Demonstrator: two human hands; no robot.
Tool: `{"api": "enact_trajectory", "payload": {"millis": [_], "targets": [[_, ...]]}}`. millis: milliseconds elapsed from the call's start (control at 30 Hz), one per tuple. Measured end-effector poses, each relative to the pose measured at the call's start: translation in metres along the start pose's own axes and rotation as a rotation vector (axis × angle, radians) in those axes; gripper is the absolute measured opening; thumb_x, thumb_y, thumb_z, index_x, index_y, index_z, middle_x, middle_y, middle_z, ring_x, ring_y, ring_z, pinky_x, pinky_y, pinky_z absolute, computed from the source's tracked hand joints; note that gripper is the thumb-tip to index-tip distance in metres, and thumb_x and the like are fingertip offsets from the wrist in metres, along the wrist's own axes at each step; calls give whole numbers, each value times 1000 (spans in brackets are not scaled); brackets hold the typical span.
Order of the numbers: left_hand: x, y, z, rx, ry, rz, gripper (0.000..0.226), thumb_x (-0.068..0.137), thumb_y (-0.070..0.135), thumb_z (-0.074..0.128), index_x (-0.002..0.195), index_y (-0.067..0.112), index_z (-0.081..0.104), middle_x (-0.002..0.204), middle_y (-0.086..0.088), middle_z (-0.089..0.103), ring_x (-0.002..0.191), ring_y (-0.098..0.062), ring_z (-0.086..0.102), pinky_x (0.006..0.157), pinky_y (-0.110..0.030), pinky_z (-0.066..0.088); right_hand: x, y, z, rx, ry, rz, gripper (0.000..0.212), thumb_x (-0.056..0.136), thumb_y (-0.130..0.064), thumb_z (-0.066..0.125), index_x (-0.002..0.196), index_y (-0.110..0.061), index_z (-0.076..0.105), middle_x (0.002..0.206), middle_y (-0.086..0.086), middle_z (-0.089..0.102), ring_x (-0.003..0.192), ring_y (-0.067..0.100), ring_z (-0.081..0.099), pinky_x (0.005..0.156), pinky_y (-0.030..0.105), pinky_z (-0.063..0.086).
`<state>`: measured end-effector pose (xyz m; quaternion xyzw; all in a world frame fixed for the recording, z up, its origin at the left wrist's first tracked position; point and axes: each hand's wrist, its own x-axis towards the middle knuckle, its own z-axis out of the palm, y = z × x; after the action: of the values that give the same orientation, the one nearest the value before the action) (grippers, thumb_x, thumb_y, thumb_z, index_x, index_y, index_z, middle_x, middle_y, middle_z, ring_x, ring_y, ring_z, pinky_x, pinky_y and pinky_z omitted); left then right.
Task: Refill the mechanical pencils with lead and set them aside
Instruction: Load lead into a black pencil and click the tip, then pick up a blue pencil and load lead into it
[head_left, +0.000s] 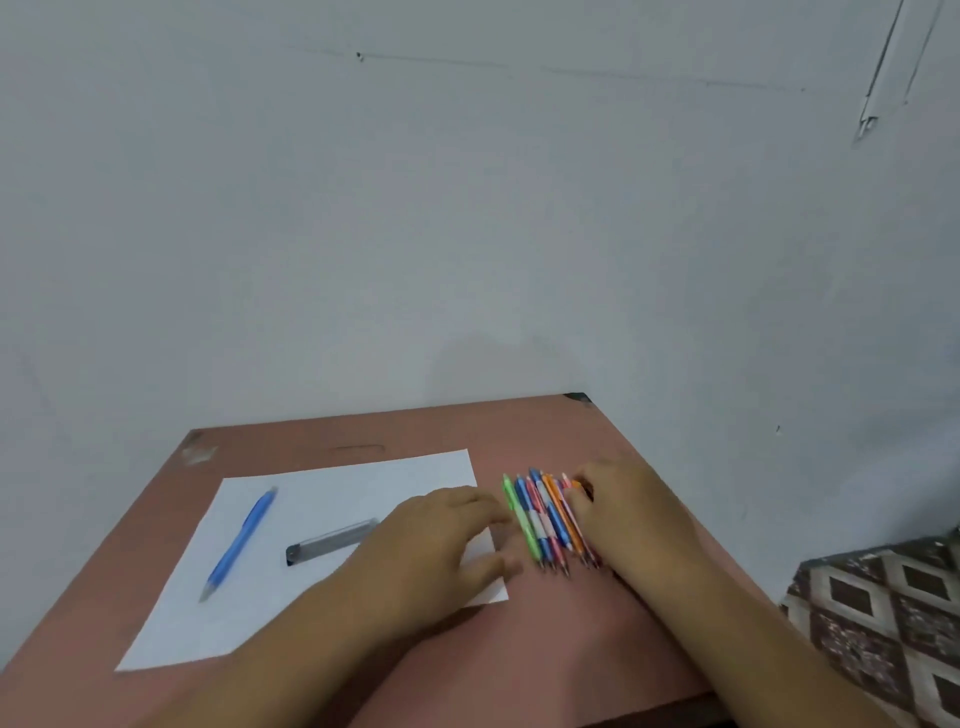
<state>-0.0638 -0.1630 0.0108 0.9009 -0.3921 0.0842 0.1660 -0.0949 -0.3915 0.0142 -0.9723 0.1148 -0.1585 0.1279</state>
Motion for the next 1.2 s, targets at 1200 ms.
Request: {"api": "enact_trajectory", "payload": {"millis": [1200], "targets": [[-130, -140, -71, 116, 186, -541, 53, 92, 65, 53, 139, 41, 51, 144, 25, 46, 131, 0, 42, 105, -21, 35, 47, -226, 77, -78, -115, -937, 30, 100, -13, 55, 116, -39, 56, 101, -8, 61, 88, 20, 54, 63, 34, 49]]}}
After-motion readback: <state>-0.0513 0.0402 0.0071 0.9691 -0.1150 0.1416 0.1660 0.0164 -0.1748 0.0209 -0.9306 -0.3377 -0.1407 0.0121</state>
